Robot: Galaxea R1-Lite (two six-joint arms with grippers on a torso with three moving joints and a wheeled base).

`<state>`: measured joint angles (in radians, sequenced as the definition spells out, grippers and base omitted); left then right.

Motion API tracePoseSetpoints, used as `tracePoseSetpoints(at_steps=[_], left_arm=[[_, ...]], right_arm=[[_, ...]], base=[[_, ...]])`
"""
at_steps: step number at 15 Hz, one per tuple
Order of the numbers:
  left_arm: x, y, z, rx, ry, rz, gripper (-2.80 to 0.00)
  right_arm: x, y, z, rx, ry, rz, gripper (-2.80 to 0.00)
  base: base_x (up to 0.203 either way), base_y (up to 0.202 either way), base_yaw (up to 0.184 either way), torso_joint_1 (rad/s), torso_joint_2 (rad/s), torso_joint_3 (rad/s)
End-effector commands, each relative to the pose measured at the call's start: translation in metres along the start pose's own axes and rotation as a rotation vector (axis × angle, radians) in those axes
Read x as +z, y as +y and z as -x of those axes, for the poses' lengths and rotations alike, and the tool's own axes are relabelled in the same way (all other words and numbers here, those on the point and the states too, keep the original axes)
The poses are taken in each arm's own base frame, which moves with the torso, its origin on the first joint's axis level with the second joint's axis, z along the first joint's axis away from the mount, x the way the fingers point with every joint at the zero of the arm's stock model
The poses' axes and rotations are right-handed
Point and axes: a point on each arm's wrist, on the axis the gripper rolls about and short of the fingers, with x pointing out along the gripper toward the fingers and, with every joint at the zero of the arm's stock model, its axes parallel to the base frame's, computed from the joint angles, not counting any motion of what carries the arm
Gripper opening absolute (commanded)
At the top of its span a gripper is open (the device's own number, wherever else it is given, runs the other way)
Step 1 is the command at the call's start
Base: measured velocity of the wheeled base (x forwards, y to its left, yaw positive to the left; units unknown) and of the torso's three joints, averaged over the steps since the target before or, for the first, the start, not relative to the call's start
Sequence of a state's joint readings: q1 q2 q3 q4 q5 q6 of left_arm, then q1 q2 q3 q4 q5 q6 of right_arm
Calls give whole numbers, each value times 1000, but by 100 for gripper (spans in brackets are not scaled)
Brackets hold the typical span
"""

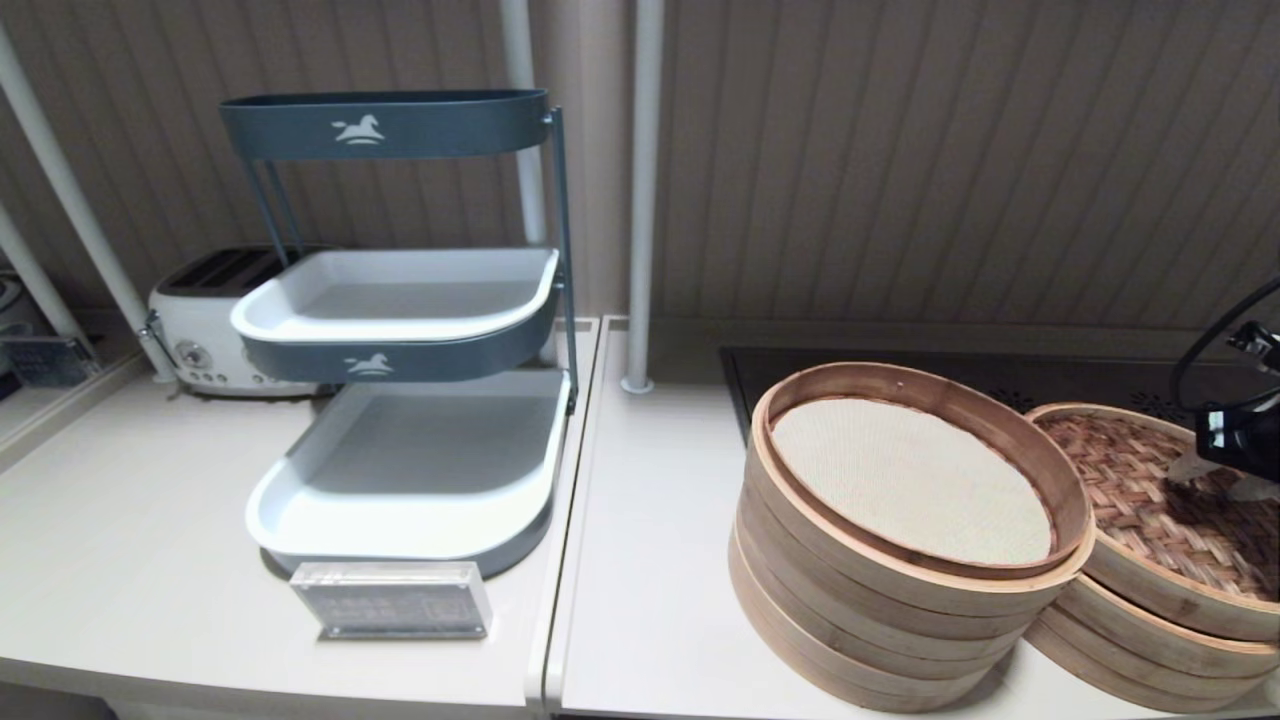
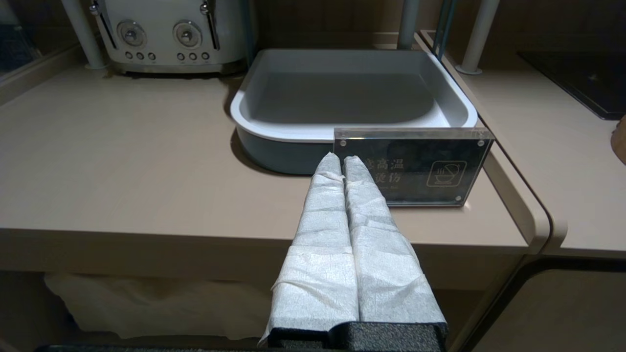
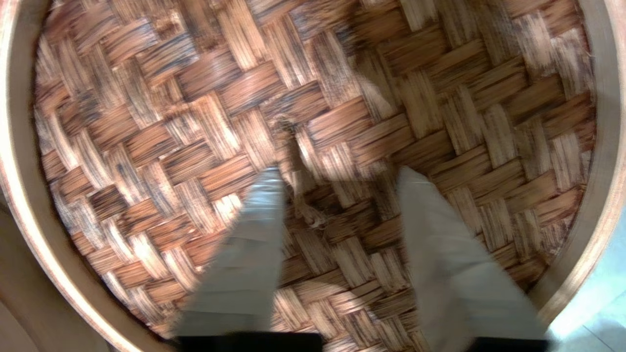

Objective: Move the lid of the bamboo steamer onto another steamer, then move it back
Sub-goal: Pick up the steamer

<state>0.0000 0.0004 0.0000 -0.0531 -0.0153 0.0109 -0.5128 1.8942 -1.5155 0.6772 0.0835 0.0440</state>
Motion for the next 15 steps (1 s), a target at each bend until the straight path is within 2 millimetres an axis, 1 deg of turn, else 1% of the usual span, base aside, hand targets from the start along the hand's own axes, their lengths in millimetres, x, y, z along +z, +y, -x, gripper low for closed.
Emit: tracePoseSetpoints(at_steps=[1, 7, 9, 14, 15], left_arm=[[-8, 0, -2, 0, 27, 1, -280], [-8, 0, -2, 0, 27, 1, -280], [-8, 0, -2, 0, 27, 1, -280], [-8, 0, -2, 0, 27, 1, -280], [-8, 0, -2, 0, 27, 1, -280]], right_arm=[[-2, 1, 1, 17, 6, -1, -280], [-3, 2, 0, 73, 15, 0, -280], [-1, 2, 6, 85, -5, 0, -280], [-1, 4, 31, 104, -88, 11, -280], [0, 5, 32, 104, -94, 12, -280]], base=[[0, 0, 0, 0, 0, 0], [0, 0, 0, 0, 0, 0], [0, 0, 0, 0, 0, 0], [0, 0, 0, 0, 0, 0], [0, 0, 0, 0, 0, 0]])
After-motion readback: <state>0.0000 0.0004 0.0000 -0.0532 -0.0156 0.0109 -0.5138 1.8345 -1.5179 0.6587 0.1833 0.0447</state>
